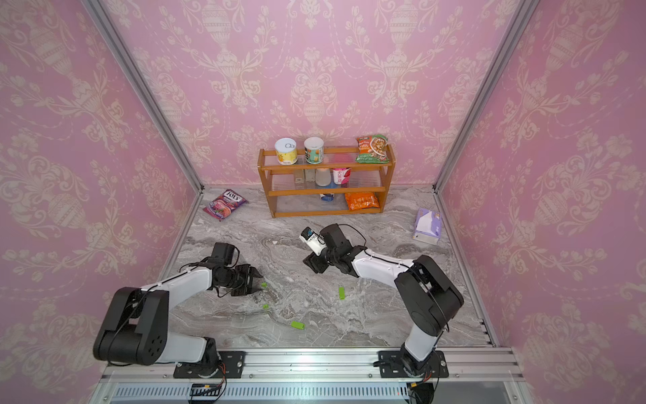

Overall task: Close the usb drive cover
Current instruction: Pick up the cover from the center of the board.

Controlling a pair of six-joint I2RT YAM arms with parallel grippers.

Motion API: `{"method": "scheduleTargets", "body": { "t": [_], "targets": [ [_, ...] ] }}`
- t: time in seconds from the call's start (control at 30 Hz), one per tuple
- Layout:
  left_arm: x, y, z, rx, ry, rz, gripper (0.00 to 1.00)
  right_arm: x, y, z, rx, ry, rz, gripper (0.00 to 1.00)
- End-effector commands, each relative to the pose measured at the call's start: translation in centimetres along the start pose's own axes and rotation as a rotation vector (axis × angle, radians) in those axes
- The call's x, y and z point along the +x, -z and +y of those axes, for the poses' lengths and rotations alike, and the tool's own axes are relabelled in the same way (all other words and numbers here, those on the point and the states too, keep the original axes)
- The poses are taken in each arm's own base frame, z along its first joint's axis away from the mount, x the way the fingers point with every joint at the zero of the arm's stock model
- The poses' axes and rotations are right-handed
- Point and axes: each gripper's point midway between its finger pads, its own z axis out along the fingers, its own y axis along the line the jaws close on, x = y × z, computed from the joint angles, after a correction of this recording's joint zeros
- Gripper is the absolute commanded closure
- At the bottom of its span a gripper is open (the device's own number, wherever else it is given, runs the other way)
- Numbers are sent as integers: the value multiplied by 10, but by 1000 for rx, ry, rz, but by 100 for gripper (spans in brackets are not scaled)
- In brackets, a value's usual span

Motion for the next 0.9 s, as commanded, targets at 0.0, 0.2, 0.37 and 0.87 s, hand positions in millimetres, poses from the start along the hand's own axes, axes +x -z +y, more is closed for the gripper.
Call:
{"method": "scheduleTargets", "body": {
  "t": [0.0,0.2,0.37,0.87],
  "targets": [
    [-9,-8,35,-126,101,-46,60,-1,8,-5,24,-15,-8,37],
    [-8,-12,34,-143,96,-60,66,2,10,-7,34,-8,1,37],
    [-10,-15,34,-156,93,-69,67,5,11,-10,42,-10,10,37],
    [4,-15,-22,-58,-184,-35,100,60,36,-22,163,-119,219,36]
  ]
}}
